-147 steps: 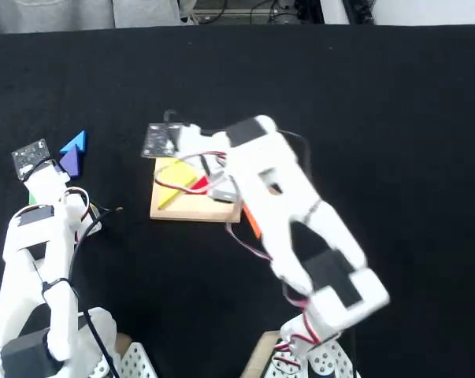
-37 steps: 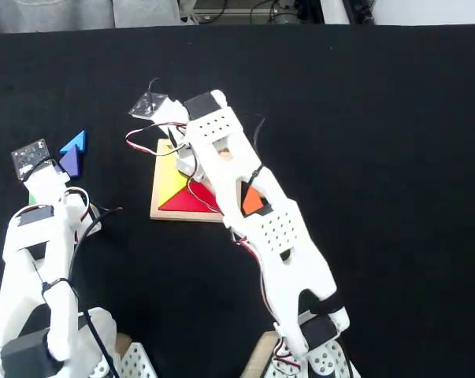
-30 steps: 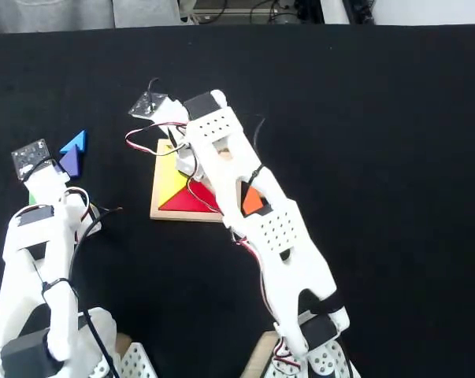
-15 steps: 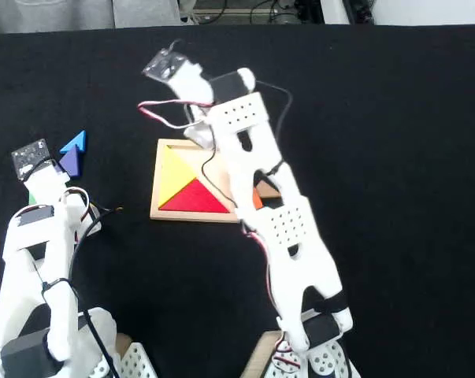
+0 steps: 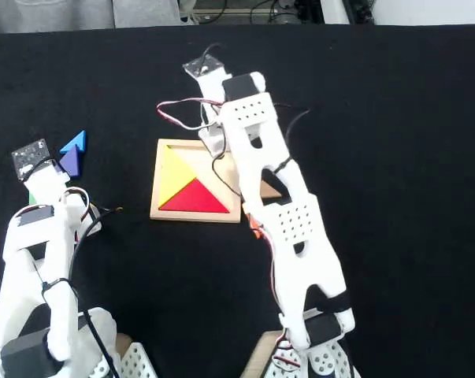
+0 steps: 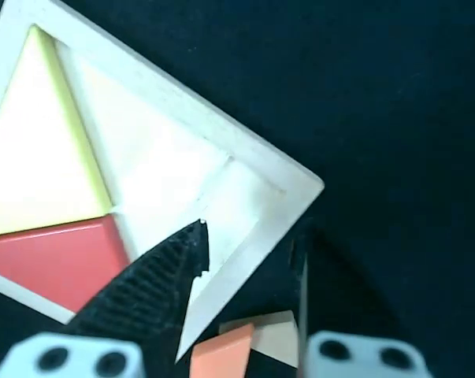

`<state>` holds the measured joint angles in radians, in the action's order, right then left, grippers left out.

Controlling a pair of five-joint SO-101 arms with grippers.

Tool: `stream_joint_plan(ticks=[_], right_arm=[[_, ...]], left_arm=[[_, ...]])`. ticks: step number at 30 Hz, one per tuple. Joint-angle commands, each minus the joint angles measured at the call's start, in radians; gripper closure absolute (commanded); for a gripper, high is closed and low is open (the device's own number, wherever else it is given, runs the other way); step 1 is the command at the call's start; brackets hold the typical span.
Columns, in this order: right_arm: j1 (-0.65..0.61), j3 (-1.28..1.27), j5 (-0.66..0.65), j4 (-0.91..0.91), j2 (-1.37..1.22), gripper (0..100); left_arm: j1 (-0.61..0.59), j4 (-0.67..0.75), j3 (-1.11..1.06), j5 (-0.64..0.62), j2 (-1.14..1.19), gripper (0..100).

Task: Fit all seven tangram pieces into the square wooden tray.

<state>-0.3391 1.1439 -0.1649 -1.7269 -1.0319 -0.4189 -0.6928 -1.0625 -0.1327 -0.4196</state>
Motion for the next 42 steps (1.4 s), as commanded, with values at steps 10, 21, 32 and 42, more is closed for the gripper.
stream_joint_plan(ticks=[10,21,32,42], right_arm=[[0.043,-0.15,0.006,-0.008,0.024,84.7],[0.058,-0.14,0.005,-0.002,-0.044,88.8],[0.092,-0.085,-0.138,-0.005,-0.047,97.0],[0.123,-0.077,-0.118,-0.034,-0.035,82.3]], left_arm=[[-0.004,0.014,0.01,0.006,-0.003,87],[-0.004,0.012,0.01,0.006,-0.005,87],[-0.004,0.012,0.01,0.006,-0.005,87],[-0.004,0.014,0.01,0.006,-0.005,87]])
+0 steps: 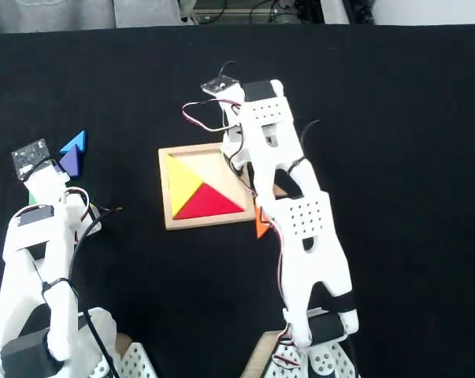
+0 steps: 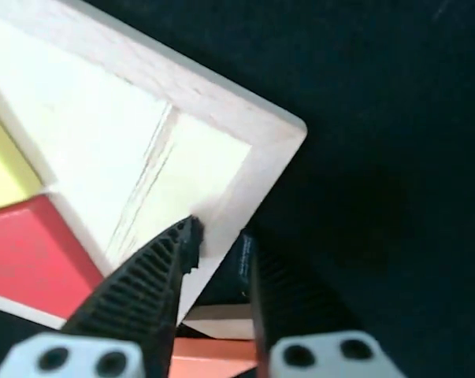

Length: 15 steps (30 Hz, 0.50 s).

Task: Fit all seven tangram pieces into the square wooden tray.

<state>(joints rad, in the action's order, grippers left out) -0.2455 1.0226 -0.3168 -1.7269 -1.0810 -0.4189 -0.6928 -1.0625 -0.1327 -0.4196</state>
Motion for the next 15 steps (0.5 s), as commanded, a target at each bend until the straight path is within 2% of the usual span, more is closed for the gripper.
stream_joint_plan(ticks=[1,3,7,10,15], right_arm=[[0.021,0.042,0.028,-0.034,0.022,78.2],[0.0,0.039,0.003,-0.034,0.044,76.0],[-0.044,0.033,-0.006,-0.04,0.127,81.3],[-0.046,-0.005,-0.003,-0.041,0.251,81.8],[-0.044,-0.323,0.031,-0.04,0.582,81.8]], left_arm=[[-0.004,0.014,0.01,0.006,-0.003,87],[-0.004,0.014,0.01,0.006,-0.003,87],[-0.004,0.014,0.01,0.006,-0.003,87],[-0.004,0.014,0.01,0.006,-0.003,87],[-0.004,0.014,0.01,0.006,-0.003,87]])
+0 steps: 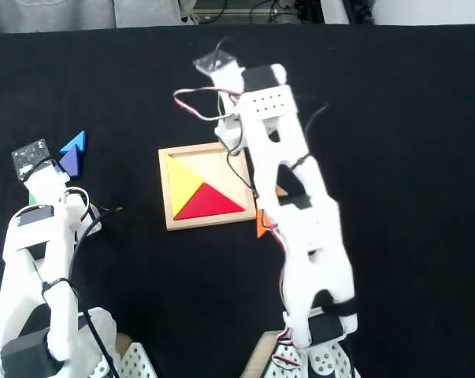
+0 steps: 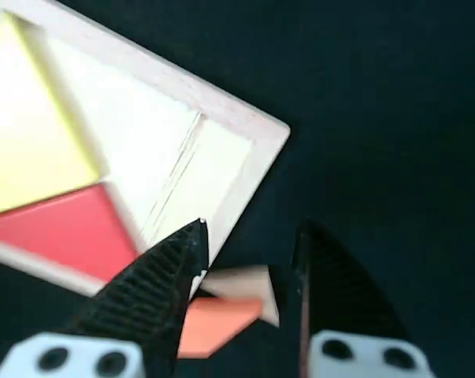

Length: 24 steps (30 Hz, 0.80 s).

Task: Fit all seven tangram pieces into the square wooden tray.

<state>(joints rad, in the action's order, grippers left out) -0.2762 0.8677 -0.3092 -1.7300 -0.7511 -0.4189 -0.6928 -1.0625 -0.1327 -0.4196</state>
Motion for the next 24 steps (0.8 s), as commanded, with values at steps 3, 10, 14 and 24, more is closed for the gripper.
stream_joint_plan(ticks=[3,10,14,24], right_arm=[[0.005,-0.406,0.032,-0.029,0.472,81.8],[0.06,-0.97,0.068,0.164,0.76,81.8],[0.052,-1.201,0.072,0.338,0.785,81.8],[-0.017,-1.311,0.133,0.508,0.783,82.0]], left_arm=[[-0.002,0.014,0.01,0.006,-0.003,87],[-0.002,0.014,0.01,0.006,-0.003,87],[-0.002,0.014,0.01,0.006,-0.003,87],[-0.002,0.014,0.01,0.006,-0.003,87]])
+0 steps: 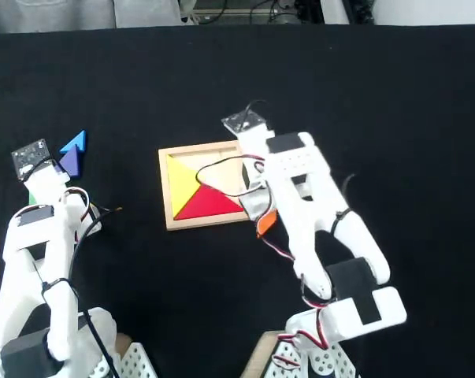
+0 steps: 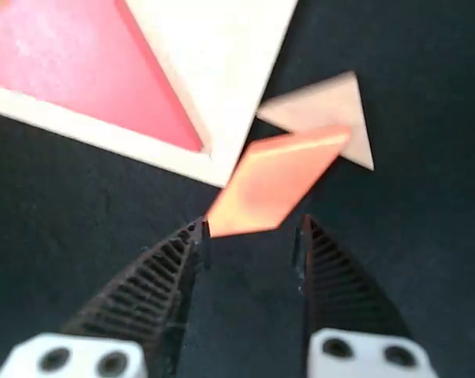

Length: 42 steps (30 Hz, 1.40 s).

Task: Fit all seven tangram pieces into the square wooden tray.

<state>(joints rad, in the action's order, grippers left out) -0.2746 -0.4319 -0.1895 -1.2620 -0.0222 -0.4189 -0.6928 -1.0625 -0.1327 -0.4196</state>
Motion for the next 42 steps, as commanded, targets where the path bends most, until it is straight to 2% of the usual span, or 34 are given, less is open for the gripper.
stream_joint_plan(ticks=[1,12,23,34,42], right_arm=[[-0.018,-0.021,0.014,0.055,0.054,82.0],[-0.012,-0.128,0.011,0.184,0.054,82.1],[-0.012,-0.137,0.009,0.184,0.054,82.1],[-0.048,-0.174,0.008,0.15,0.189,81.9],[-0.049,-0.196,0.008,0.25,0.03,82.1]], left_arm=[[-0.002,0.014,0.01,0.006,-0.003,87],[-0.002,0.014,0.008,0.006,-0.003,87],[-0.002,0.014,0.008,0.006,-0.003,87],[-0.002,0.014,0.008,0.006,-0.003,87],[-0.005,0.014,0.008,0.006,-0.003,87]])
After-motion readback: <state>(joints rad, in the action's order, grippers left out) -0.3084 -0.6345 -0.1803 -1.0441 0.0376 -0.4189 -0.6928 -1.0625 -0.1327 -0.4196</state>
